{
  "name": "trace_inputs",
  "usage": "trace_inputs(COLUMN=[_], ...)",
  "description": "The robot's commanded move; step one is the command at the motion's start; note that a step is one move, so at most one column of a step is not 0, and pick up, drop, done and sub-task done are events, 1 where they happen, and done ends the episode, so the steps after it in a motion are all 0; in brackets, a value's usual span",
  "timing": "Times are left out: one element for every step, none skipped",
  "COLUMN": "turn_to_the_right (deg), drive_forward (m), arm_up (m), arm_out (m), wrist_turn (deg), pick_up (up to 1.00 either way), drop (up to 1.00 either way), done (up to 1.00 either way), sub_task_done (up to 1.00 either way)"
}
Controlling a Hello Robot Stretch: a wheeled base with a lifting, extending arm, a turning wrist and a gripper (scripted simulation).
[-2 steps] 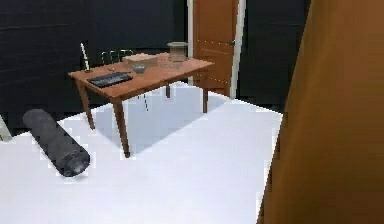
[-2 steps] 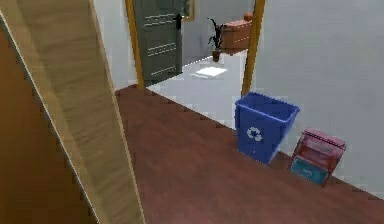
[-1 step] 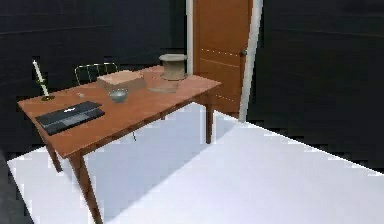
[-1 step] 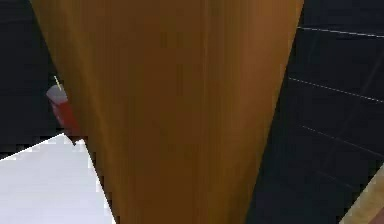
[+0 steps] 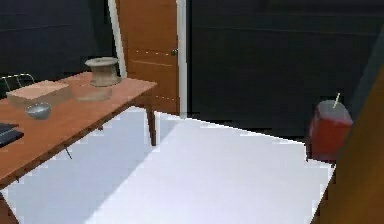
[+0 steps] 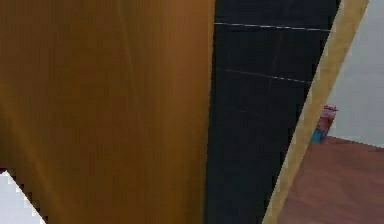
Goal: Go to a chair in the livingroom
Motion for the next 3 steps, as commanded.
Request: trace_inputs(turn_to_the_right=[0.0,0.0,0.0], drive_forward=[0.05,1.00,0.90], arm_up=[0.00,0.00,0.00], arm_out=[0.00,0.00,0.00], wrist_turn=[0.0,0.0,0.0], pick_up=[0.00,0.00,0.00], drop=[0.00,0.00,0.00], done=[0.00,0.00,0.00], sub_task_done=[0.00,0.00,0.00])
